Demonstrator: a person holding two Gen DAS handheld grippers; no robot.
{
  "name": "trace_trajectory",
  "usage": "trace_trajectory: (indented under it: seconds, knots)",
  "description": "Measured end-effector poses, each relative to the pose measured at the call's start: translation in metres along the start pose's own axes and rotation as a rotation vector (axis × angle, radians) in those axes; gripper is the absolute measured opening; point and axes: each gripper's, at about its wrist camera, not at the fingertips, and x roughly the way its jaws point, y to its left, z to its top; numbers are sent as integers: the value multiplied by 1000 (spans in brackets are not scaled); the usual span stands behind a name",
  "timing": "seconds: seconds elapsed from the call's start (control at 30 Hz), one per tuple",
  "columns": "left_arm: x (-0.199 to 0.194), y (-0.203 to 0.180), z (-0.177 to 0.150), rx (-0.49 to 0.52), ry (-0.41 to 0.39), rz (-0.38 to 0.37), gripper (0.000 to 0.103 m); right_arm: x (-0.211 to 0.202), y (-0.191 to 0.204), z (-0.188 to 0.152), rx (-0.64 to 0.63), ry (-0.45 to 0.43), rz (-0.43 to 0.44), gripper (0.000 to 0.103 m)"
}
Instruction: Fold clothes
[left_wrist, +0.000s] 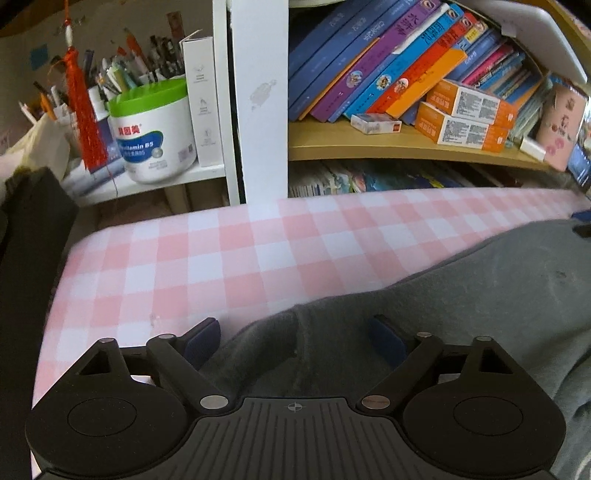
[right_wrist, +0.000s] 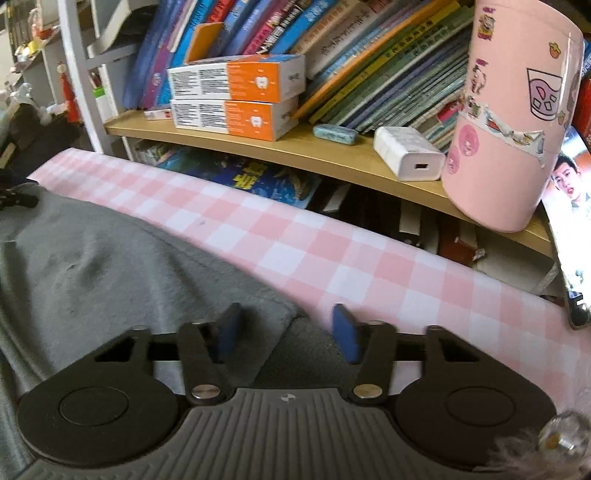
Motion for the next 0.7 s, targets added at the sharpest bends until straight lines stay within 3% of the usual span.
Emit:
trace_trajectory:
  seconds: [0.07,0.17,0.27,0.33,0.43,0.57,0.7]
  knots:
    - [-3,-3,-2,-9,6,-14,82,-4,4,-3,9,-4,14,26]
    - [-10,-10,-9,23,3,-42,71,-14,15,-14,-4,-11,39,20]
    - [-16,-9,-12,12,-6,-48,53,-22,23,-21,-10,-18,29,17]
    - [-19,-5,-12,-11,-11,-47,34,-26,28,-25,-13,-28,4,17]
    - [-19,-11,-8,-16,-15,3,26,-27,37,-27,-38,-53,-63,16]
    - [-23,-23,5,14,-60,114,24,-21,48,-10,-116,-117,-191,15]
    - [-58,-17,11,-84,-211,164,23,-50,60,7,-153,-332,-261,15]
